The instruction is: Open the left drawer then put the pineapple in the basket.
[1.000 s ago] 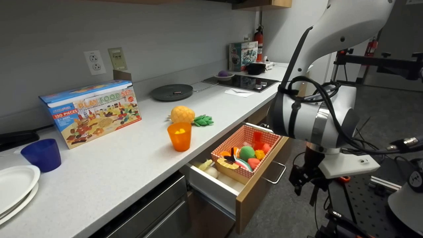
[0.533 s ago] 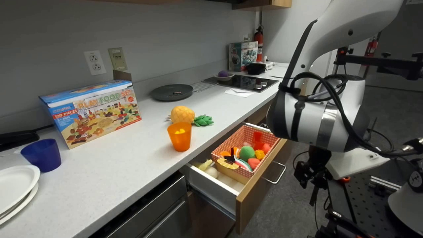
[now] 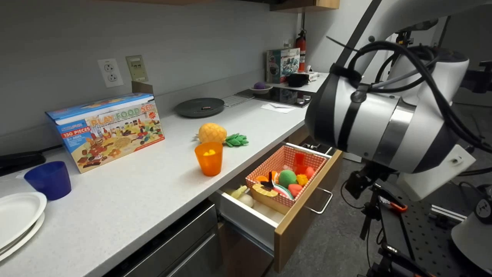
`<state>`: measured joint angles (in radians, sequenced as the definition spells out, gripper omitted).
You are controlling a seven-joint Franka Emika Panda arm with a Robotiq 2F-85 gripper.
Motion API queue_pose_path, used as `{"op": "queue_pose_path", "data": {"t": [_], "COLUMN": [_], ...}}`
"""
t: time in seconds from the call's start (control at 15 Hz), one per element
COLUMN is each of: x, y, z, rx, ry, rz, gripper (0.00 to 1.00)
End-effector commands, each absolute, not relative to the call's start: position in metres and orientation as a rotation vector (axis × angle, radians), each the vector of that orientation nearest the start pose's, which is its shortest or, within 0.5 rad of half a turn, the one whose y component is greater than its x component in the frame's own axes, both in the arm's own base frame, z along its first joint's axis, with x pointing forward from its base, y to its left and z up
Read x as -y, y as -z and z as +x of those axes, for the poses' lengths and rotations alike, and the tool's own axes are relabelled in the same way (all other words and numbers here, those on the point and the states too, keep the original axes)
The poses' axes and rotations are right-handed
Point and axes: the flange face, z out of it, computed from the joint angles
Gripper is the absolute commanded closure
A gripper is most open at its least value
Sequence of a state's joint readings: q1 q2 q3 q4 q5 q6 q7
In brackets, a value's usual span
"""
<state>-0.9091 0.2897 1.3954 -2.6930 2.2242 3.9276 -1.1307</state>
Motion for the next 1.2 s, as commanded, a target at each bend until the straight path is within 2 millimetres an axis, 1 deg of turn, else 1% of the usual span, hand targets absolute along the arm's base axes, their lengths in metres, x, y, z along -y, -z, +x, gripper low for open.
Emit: {"op": "queue_pose_path", "data": {"t": [0.0, 0.2, 0.4, 0.47, 0.6, 0.87, 0.93, 1.07, 1.13], "x": [-0.032, -0.02, -0.002, -0.014, -0.006, -0.005, -0.002, 0.009, 0.016], "y": [-0.29, -0.315, -0.336, -0.318, -0.326, -0.328, -0.326, -0.329, -0.331], "z": [0.291, 0.316, 0.337, 0.325, 0.333, 0.334, 0.336, 0.349, 0.36], "rx": [-1.116, -1.09, -1.177, -1.133, -1.17, -1.18, -1.145, -1.077, -1.016], "ry": [0.534, 0.774, 0.947, 0.828, 0.884, 0.899, 0.908, 0.986, 1.033], "rz": [-3.32, -3.35, -3.315, -3.313, -3.297, -3.296, -3.298, -3.271, -3.256], "gripper": [0.0, 0.0, 0.0, 0.0, 0.0, 0.0, 0.0, 0.0, 0.0]}}
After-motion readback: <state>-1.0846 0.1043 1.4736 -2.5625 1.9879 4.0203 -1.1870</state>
